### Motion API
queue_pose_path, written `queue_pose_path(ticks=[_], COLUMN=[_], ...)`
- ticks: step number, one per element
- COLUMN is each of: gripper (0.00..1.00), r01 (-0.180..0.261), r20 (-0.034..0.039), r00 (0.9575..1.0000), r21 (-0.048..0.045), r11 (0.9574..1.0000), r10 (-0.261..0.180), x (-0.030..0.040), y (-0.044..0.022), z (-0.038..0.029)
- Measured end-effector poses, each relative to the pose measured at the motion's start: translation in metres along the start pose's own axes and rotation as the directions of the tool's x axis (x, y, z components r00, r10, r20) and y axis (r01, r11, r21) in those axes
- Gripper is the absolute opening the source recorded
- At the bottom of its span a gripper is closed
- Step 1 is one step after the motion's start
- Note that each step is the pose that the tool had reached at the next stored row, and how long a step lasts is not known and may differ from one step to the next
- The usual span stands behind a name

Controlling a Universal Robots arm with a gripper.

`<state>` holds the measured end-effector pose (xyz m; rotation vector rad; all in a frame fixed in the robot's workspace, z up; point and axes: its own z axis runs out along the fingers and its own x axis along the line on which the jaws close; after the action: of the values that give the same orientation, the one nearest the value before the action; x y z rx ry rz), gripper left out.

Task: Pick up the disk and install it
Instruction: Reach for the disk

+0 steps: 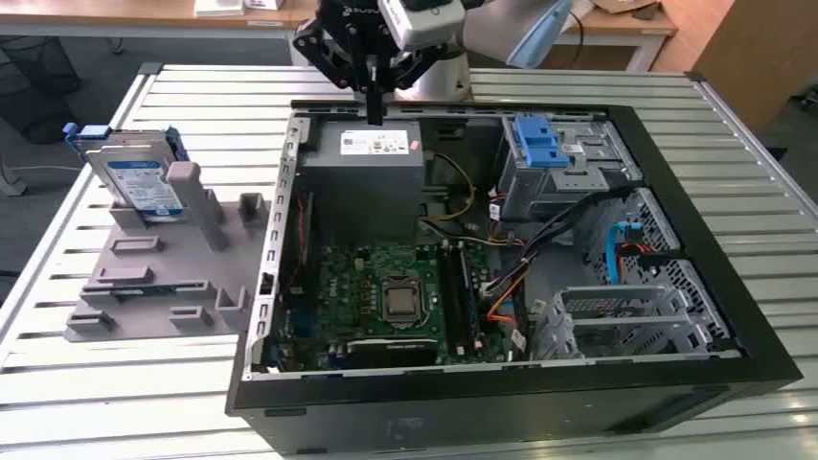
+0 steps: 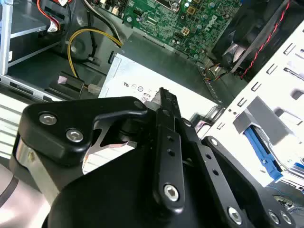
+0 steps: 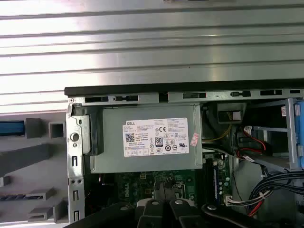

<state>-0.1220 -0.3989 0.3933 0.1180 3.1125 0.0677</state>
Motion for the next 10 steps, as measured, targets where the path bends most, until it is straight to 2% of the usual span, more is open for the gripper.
queue_pose_path(ticks=[10], gripper=[0.11], r01=[0.0], r20=[0.0], r00=[1.0], r21=[-0.0001], r11=[1.0], r10=[0.0], x=[0.0019], y=[-0.0001], z=[0.0])
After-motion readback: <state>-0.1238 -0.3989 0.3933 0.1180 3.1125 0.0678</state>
